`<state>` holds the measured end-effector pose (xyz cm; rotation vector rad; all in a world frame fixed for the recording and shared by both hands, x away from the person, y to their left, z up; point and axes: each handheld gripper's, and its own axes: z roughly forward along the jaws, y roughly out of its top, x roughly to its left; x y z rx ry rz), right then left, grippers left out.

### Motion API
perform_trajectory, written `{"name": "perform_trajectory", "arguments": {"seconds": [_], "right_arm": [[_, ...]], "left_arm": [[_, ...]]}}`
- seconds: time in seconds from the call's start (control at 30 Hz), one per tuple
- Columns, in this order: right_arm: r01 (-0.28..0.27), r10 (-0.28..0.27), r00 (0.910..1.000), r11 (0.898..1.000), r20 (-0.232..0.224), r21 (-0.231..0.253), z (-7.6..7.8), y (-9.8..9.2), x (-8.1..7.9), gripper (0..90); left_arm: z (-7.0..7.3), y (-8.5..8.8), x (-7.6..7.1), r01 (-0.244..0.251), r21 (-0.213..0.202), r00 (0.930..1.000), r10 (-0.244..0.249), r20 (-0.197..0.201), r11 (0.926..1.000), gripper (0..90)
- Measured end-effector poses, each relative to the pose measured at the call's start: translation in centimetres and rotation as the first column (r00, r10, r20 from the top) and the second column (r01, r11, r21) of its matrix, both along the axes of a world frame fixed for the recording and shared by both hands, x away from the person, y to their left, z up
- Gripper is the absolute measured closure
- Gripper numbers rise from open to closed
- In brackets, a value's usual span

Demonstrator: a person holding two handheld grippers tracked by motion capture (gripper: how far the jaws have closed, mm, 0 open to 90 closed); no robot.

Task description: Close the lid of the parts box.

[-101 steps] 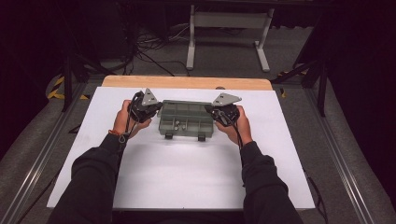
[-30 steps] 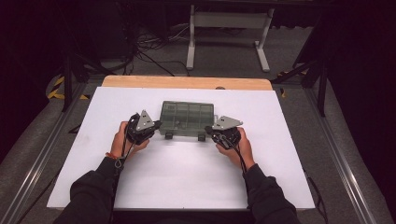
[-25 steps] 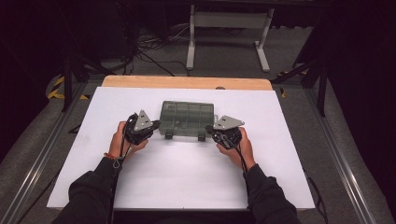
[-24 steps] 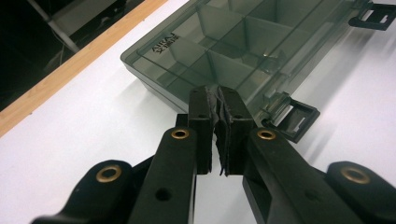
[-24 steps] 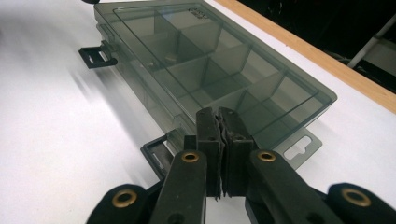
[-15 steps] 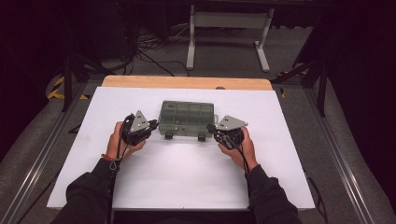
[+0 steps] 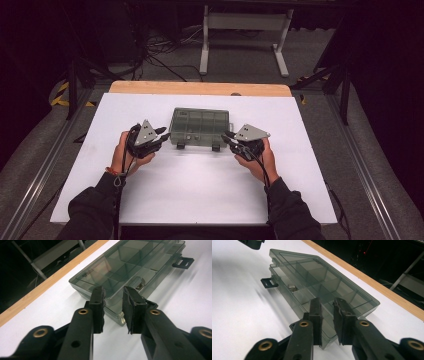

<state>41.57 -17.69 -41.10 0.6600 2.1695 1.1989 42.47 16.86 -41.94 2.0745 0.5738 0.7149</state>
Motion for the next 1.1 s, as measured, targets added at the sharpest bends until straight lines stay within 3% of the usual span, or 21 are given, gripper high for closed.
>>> {"name": "perform_trajectory", "arguments": {"seconds": [0.23, 0.53, 0.83, 1.1], "right_arm": [[0.006, -0.006, 0.9998, 1.0, 0.017, 0.01, 0.1, -0.1, -0.3, 61.6], [0.003, -0.003, 0.9996, 1.0, 0.029, 0.013, 0.1, -0.2, -0.4, 43.6], [0.039, -0.04, 0.9983, 0.999, 0.043, 0.026, -0.1, -0.1, -0.3, 23.6], [0.076, -0.078, 0.9955, 0.996, 0.054, 0.039, -0.1, -0.4, -0.1, 12.1]], "left_arm": [[-0.1, -0.1, -0.3, -0.008, -0.002, 0.9998, 0.008, 0.016, 1.0, 57.9], [-0.3, 0.3, -0.4, -0.013, -0.035, 0.9999, 0.013, 0.001, 0.9993, 40.7], [-0.5, 0.6, -0.4, -0.058, -0.062, 0.9983, 0.058, -0.003, 0.9964, 19.1], [-0.7, 1.1, -0.5, -0.069, -0.085, 0.9976, 0.069, -0.011, 0.9939, 8.9]]}}
